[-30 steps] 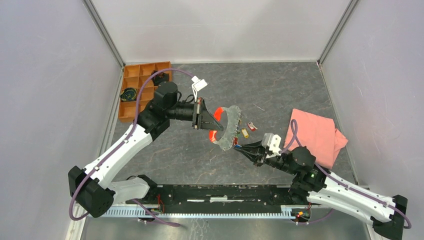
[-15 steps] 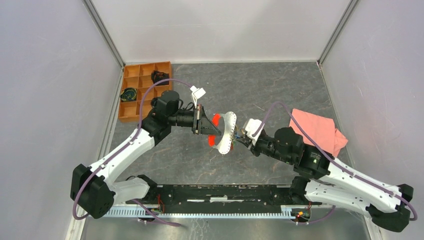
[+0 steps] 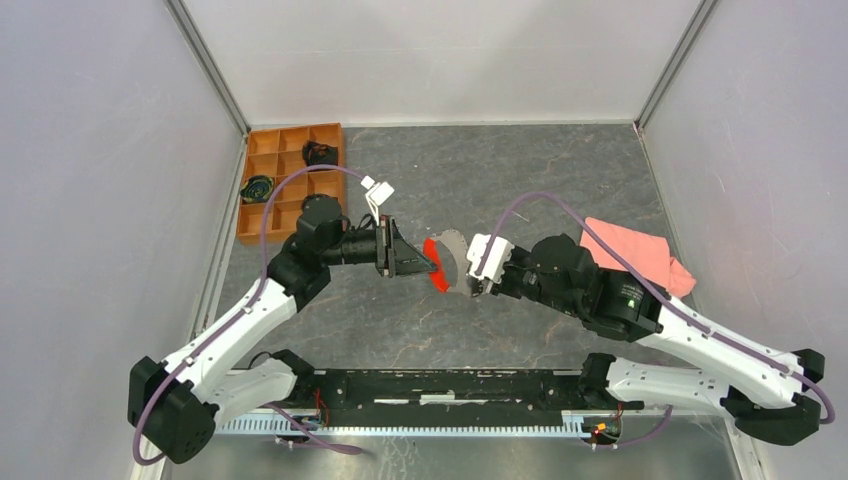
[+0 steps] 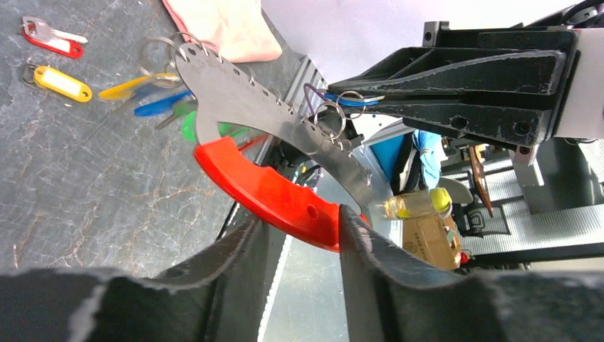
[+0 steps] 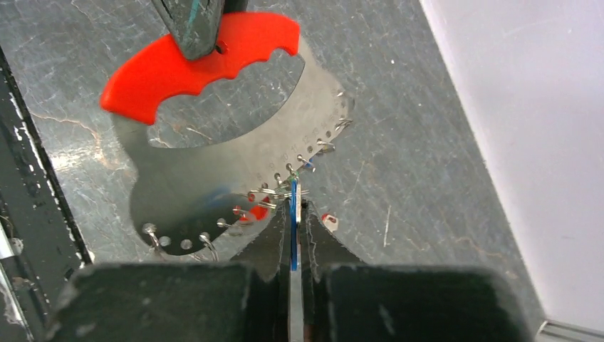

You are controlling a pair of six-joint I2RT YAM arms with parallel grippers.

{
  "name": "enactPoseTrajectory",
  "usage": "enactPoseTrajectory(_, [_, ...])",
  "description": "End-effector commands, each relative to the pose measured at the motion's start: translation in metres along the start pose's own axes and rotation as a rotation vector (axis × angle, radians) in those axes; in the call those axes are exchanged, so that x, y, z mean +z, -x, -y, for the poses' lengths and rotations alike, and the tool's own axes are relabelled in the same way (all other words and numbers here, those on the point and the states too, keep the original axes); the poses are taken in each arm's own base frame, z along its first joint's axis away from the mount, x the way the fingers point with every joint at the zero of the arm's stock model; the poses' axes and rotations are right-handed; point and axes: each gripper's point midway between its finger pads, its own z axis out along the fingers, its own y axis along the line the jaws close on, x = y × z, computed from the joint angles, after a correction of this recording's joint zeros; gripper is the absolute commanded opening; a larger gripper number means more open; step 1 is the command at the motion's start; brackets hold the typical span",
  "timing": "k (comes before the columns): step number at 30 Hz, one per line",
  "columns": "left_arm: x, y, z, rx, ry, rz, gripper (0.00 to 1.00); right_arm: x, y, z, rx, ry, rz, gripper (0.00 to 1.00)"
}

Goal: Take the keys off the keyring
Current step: Pick up the key from the keyring, then remove the key from the keyring.

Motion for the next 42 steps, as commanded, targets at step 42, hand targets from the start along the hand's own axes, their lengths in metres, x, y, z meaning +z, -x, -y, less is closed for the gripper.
enactPoseTrajectory(42, [-0.067,0.082,0.078,0.825,0.045,0.509,0.67,-0.049,0.117,-0.017,-0.581,0.022,0.528,0.01])
